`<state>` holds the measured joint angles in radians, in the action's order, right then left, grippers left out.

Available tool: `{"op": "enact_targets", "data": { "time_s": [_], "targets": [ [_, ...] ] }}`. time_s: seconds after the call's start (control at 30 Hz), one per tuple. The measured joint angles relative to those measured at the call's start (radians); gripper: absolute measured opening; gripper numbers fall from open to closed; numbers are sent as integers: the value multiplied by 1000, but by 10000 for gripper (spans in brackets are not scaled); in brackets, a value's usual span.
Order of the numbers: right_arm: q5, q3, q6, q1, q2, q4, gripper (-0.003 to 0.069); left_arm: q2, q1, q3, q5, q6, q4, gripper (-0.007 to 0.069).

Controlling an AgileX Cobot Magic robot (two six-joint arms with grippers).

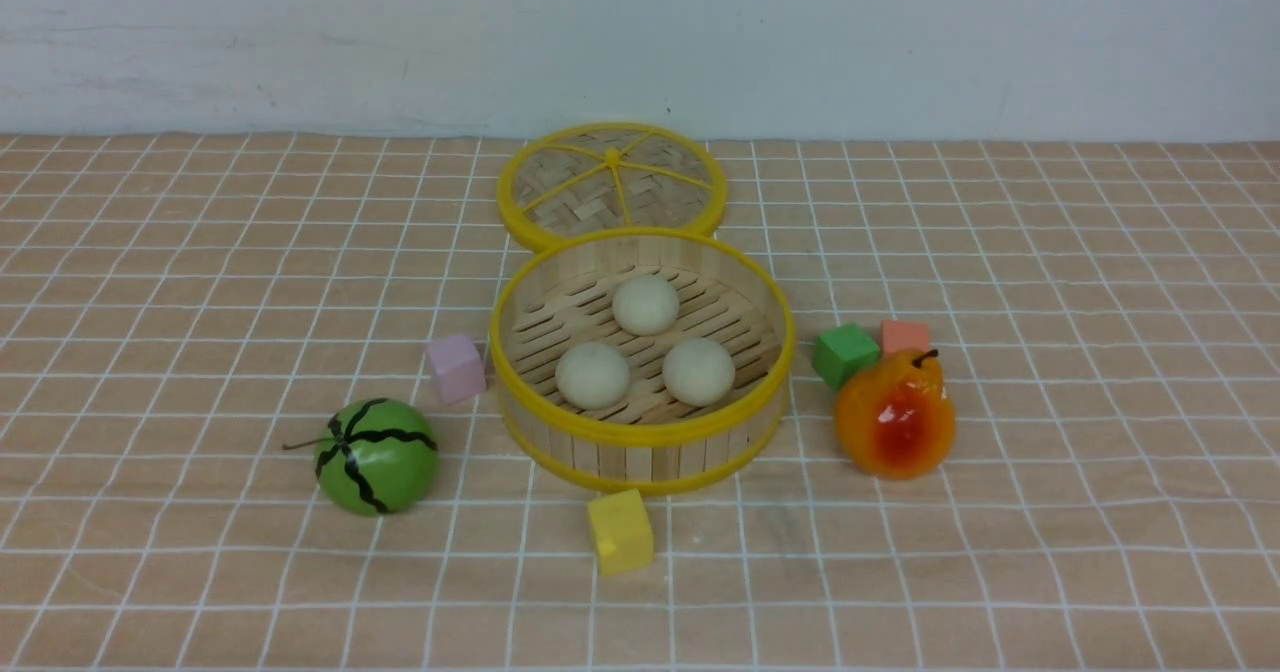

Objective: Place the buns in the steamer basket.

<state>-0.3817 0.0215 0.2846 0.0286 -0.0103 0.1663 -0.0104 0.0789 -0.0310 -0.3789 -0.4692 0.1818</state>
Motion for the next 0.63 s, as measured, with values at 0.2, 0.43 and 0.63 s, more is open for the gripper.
{"op": "enact_targets", "data": {
  "time_s": [0.2, 0.43, 0.63],
  "targets": [
    [0, 0, 0, 0, 0, 0, 108, 0, 0, 0, 0, 0, 0, 238],
    [0, 0, 0, 0, 0, 0, 116, 0, 0, 0, 0, 0, 0, 238],
    [0, 0, 0, 0, 0, 0, 116, 0, 0, 0, 0, 0, 0, 238]
  ]
}}
